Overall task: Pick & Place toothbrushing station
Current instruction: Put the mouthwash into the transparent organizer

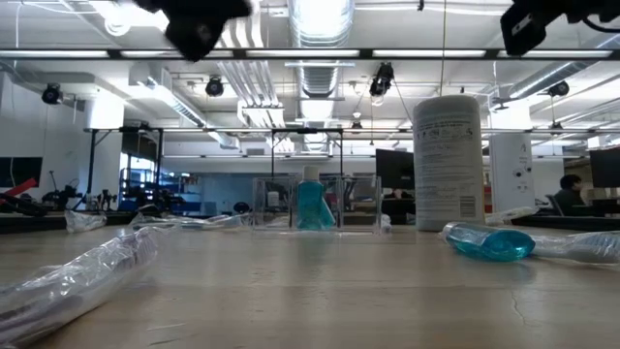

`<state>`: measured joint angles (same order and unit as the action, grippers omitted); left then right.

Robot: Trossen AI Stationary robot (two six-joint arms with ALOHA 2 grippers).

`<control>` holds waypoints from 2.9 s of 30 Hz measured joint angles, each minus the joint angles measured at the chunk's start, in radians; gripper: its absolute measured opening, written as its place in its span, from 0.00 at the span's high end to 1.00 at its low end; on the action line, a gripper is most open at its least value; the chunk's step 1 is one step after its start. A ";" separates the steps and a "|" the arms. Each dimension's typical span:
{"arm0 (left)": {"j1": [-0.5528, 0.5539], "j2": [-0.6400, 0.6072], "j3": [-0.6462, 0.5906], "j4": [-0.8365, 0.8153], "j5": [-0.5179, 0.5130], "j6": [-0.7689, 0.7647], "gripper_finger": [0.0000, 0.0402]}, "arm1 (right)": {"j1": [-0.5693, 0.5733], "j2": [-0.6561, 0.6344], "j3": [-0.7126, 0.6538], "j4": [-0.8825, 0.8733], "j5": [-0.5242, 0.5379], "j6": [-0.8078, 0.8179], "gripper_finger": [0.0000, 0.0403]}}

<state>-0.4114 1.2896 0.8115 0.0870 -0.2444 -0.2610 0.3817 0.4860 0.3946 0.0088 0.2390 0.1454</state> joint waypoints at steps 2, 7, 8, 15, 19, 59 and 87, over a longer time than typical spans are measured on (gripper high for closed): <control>0.000 0.109 0.115 -0.120 0.005 0.013 0.87 | 0.000 0.007 -0.011 -0.004 0.000 0.054 0.98; 0.002 0.247 0.320 -0.250 -0.124 0.087 0.83 | 0.001 0.052 -0.029 -0.039 -0.004 0.162 0.98; 0.002 0.250 0.335 -0.245 -0.139 0.107 0.83 | 0.000 0.062 -0.031 -0.040 -0.004 0.177 0.98; 0.006 0.103 0.260 -0.237 -0.168 0.132 0.87 | 0.010 0.120 -0.025 -0.067 -0.030 0.217 0.98; 0.006 -0.065 0.117 -0.218 -0.189 0.086 0.91 | 0.021 0.180 0.012 -0.070 -0.064 0.250 0.98; 0.002 -0.670 -0.407 -0.155 0.098 0.084 0.94 | 0.106 1.376 0.954 -0.882 0.075 1.159 0.98; 0.002 -0.673 -0.407 -0.203 0.149 0.083 0.94 | -0.022 1.383 0.811 -0.769 0.015 1.104 0.98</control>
<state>-0.4095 0.6163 0.4049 -0.1161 -0.0959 -0.1776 0.3596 1.8694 1.2052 -0.7601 0.2543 1.2490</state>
